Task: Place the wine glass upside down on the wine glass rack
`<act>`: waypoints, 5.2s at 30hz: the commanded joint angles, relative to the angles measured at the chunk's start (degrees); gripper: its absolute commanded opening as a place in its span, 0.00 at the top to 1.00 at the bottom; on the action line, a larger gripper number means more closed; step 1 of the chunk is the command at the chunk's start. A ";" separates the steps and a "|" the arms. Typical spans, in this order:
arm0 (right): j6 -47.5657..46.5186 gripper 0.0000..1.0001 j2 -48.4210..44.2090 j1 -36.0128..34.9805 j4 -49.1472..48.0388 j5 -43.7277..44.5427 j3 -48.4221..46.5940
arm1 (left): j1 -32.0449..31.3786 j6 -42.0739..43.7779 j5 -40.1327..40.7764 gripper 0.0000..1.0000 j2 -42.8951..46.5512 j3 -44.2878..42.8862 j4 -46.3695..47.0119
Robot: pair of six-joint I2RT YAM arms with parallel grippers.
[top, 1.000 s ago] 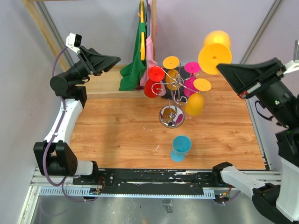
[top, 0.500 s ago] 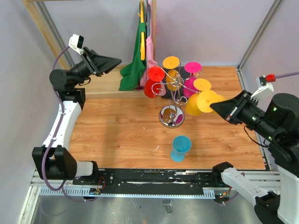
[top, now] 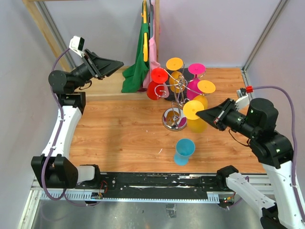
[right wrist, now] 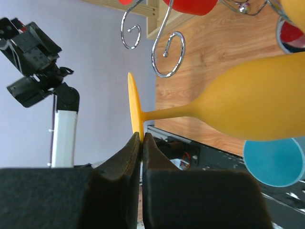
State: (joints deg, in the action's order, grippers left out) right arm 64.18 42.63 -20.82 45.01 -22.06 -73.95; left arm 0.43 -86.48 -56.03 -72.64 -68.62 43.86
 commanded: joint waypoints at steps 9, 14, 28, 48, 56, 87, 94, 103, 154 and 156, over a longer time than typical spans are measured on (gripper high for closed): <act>13.18 0.99 -0.06 7.65 -13.39 -6.60 5.20 | 0.39 5.71 0.30 0.49 3.22 -0.72 -6.85; 14.92 0.99 0.31 9.58 -15.44 -8.22 7.45 | 0.43 5.60 0.31 0.49 3.13 -0.88 -6.77; 17.16 0.99 3.31 12.11 -20.22 -8.40 9.72 | 0.42 6.38 0.46 0.49 3.29 -1.15 -7.86; 16.40 0.99 11.80 12.21 -28.79 -15.39 7.40 | 0.48 7.33 0.75 0.49 2.77 -1.39 -8.79; 15.57 0.99 14.72 12.15 -32.05 -21.39 6.17 | 0.43 7.38 0.81 0.49 2.32 -1.82 -8.81; 11.08 0.99 10.08 12.25 -29.50 -26.08 8.26 | 0.43 7.55 0.83 0.49 2.73 -1.13 -9.07; 10.51 0.99 9.97 12.25 -29.24 -27.08 9.73 | 0.41 7.46 0.99 0.50 3.01 -0.89 -9.14; 9.38 0.99 9.14 12.25 -28.16 -27.03 10.94 | 0.40 7.64 0.92 0.50 3.62 -0.41 -9.44; -5.41 0.58 1.44 14.30 -6.07 -11.10 6.57 | 0.49 8.85 0.61 0.49 4.00 -0.13 -10.56; -11.12 0.57 1.52 14.27 -0.25 -9.45 2.07 | 0.39 9.71 0.57 0.49 3.77 0.10 -11.26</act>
State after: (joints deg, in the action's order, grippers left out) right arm 63.24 45.63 -7.79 35.64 -34.85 -64.14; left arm 0.47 -78.87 -55.16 -68.90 -68.71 33.06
